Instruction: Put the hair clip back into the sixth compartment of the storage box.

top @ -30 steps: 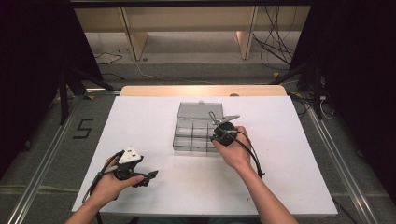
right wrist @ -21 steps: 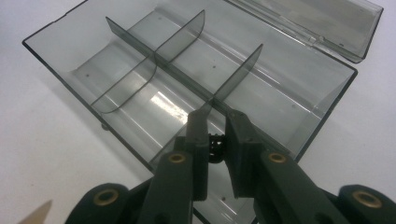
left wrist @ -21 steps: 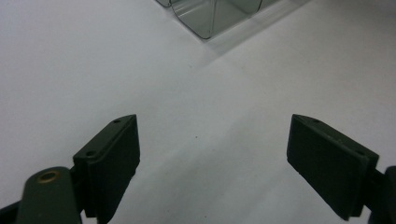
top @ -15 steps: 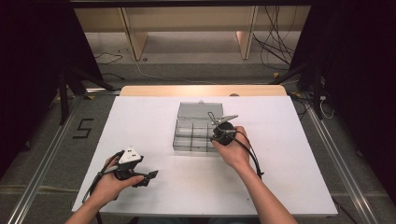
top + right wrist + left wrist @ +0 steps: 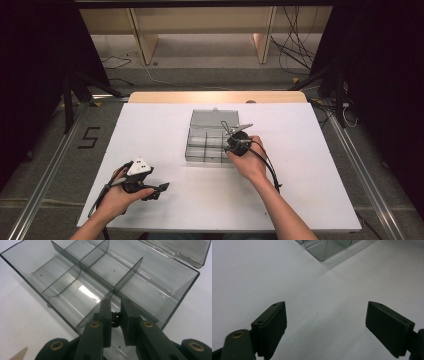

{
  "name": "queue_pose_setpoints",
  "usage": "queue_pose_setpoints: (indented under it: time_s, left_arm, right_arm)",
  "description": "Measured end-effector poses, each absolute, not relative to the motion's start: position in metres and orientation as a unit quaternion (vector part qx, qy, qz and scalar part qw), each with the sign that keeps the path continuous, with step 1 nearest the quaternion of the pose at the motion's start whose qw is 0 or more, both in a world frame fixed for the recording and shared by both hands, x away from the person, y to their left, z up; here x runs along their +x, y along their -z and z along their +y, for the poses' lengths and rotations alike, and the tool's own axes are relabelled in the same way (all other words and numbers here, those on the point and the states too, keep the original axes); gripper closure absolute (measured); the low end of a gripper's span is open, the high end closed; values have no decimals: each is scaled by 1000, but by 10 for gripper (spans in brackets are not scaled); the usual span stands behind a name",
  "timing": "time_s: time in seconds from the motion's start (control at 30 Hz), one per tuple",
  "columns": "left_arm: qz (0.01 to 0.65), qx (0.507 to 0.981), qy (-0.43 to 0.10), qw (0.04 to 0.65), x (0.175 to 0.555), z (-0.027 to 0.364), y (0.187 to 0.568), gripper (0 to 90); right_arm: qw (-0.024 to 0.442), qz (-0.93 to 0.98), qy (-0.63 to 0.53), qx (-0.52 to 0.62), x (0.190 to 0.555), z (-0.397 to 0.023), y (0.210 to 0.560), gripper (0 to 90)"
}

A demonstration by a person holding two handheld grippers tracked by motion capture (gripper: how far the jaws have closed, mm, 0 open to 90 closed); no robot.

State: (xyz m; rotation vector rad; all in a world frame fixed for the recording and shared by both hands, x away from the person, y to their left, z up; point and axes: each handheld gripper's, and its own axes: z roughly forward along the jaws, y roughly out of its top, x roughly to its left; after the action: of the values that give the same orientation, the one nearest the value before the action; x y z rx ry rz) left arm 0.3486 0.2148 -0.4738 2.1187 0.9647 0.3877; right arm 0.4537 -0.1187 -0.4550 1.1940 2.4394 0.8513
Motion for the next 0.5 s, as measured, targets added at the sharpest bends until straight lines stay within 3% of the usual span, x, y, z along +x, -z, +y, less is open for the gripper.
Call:
queue_pose_setpoints:
  time_s: [0.5]
  left_arm:
    - [378, 830, -151, 381, 349, 215, 474, 168]
  right_arm:
    - [146, 850, -284, 418, 456, -117, 460, 809]
